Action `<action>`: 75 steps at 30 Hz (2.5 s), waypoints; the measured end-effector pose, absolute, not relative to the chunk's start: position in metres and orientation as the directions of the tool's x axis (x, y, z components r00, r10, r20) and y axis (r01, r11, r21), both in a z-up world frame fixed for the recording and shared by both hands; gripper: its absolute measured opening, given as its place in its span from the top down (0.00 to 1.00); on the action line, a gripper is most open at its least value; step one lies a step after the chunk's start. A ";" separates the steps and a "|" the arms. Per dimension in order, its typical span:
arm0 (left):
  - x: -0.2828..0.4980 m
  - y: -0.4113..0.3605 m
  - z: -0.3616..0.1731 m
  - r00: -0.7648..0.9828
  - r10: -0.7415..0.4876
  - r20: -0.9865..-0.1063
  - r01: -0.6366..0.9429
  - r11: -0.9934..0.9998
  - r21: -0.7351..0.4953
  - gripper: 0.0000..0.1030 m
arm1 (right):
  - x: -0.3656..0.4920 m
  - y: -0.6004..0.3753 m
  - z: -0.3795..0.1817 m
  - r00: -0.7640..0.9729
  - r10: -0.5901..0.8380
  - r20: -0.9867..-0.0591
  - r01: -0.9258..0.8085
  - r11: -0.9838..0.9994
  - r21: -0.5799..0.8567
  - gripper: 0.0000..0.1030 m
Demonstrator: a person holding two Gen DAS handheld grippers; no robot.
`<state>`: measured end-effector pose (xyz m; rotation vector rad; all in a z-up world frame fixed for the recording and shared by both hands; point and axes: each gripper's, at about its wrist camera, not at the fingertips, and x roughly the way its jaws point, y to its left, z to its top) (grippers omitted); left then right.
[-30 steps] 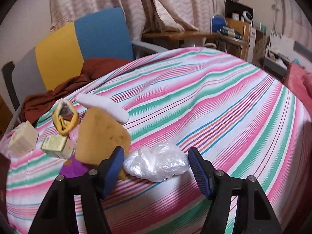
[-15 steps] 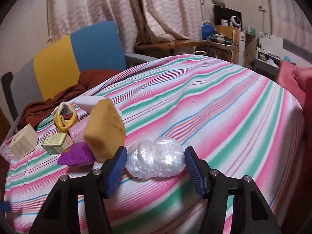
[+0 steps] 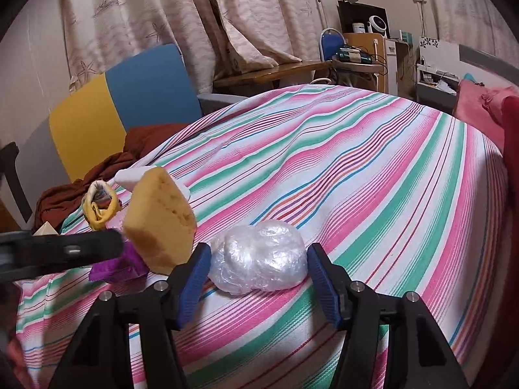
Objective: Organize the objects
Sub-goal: 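Grasp a clear plastic bag with the right gripper while the left gripper grasps a purple snack bag, then lift and carry the clear bag and purple bag toward the gold tray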
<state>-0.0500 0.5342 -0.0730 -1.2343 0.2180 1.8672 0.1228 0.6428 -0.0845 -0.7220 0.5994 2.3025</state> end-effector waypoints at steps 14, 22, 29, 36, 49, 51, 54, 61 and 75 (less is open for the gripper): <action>-0.029 0.488 -0.097 -0.219 0.600 -0.770 -0.813 -0.548 -0.196 0.51 | 0.122 0.643 -0.085 -0.636 0.443 -0.632 -0.692 -0.689 0.213 0.39; -0.022 0.481 -0.098 -0.218 0.593 -0.775 -0.836 -0.523 -0.166 0.51 | 0.118 0.639 -0.083 -0.620 0.461 -0.635 -0.698 -0.694 0.178 0.41; -0.007 0.454 -0.093 -0.275 0.594 -0.756 -0.825 -0.549 -0.132 0.52 | 0.119 0.632 -0.077 -0.624 0.488 -0.611 -0.694 -0.705 0.145 0.42; -0.008 0.417 -0.088 -0.323 0.612 -0.722 -0.776 -0.608 -0.169 0.53 | 0.122 0.614 -0.070 -0.630 0.519 -0.577 -0.681 -0.727 0.090 0.42; 0.000 0.387 -0.087 -0.317 0.624 -0.714 -0.766 -0.613 -0.195 0.53 | 0.119 0.584 -0.071 -0.629 0.488 -0.605 -0.633 -0.773 0.035 0.42; 0.002 0.377 -0.088 -0.310 0.626 -0.715 -0.761 -0.614 -0.207 0.53 | 0.119 0.576 -0.072 -0.631 0.480 -0.609 -0.618 -0.786 0.022 0.42; 0.003 0.357 -0.089 -0.296 0.636 -0.713 -0.749 -0.617 -0.240 0.53 | 0.120 0.561 -0.071 -0.642 0.459 -0.614 -0.595 -0.804 0.022 0.42; 0.008 0.323 -0.089 -0.304 0.645 -0.701 -0.755 -0.612 -0.236 0.53 | 0.120 0.518 -0.067 -0.685 0.363 -0.632 -0.516 -0.854 0.068 0.42; 0.030 0.259 -0.062 -0.256 0.700 -0.666 -0.767 -0.567 -0.301 0.75 | 0.104 0.430 -0.040 -0.746 0.241 -0.621 -0.366 -0.927 0.079 0.42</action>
